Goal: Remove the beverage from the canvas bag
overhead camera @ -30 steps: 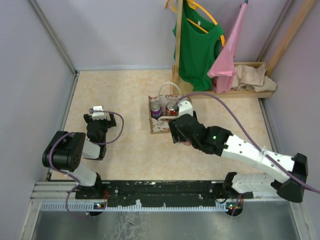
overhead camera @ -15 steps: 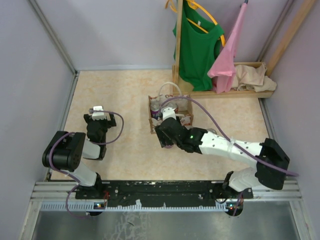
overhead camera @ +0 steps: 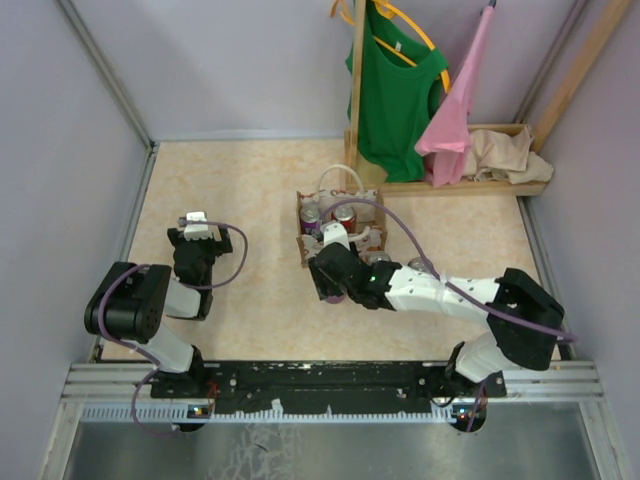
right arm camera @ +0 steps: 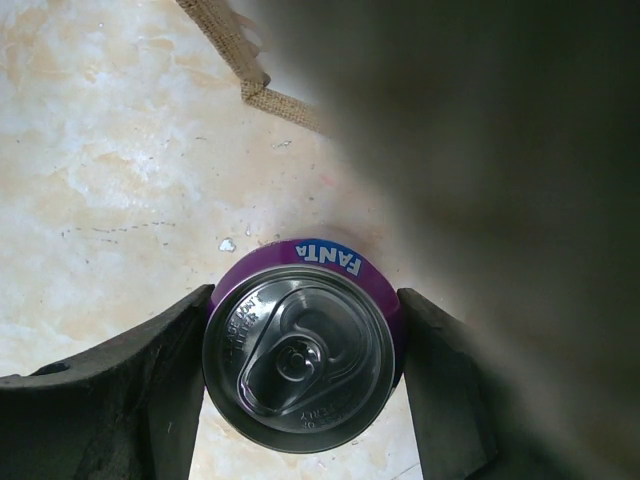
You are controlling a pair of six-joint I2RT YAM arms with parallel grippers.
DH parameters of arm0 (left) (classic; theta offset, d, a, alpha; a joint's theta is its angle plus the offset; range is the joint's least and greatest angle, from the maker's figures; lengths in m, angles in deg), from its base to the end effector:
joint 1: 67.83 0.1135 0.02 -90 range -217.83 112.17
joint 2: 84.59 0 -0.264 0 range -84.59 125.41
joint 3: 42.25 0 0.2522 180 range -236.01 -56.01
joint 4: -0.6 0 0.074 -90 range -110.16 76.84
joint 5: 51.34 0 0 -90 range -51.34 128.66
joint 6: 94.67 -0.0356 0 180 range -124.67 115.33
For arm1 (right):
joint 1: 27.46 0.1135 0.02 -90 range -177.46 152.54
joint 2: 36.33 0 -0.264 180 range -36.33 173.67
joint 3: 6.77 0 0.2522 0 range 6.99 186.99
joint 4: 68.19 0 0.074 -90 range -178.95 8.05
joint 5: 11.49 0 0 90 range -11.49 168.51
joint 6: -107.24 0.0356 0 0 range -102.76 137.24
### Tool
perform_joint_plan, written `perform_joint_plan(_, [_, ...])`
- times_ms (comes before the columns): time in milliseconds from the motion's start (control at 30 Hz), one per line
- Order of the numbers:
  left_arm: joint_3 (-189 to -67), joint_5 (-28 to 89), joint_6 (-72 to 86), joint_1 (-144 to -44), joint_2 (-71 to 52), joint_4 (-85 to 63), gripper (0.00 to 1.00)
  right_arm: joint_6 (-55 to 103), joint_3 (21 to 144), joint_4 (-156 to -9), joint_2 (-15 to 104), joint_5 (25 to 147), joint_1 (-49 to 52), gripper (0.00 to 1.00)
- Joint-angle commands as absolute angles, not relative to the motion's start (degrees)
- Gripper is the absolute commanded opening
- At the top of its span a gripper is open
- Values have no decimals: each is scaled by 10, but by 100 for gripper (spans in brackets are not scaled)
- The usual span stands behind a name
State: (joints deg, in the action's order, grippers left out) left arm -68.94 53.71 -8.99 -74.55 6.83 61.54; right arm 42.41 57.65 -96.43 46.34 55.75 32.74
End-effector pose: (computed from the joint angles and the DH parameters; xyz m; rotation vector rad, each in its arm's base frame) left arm 0.2418 -0.0192 0.1422 -0.0437 1.6372 0.1828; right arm 0.1607 0.2529 0.2189 -0.5189 2.2614 0.2835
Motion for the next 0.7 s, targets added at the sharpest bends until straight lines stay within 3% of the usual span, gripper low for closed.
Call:
perform_joint_plan(0, [-686,541,-84,-745,72,640,100,442,592,-915,467,537,325,34])
perform_joint_plan(100, [-686,541,-84,-745,73,640,100,444,594,-925,469,534,325,64])
perform_joint_plan(233, [-686,541,-84,-746,73,640,100,447,595,-941,467,527,325,88])
perform_joint_plan(400, [-686,541,-84,-745,73,640,100,440,617,-968,452,519,327,98])
perform_joint_plan(667, [-686,541,-84,-746,73,640,100,348,717,-1033,357,482,361,94])
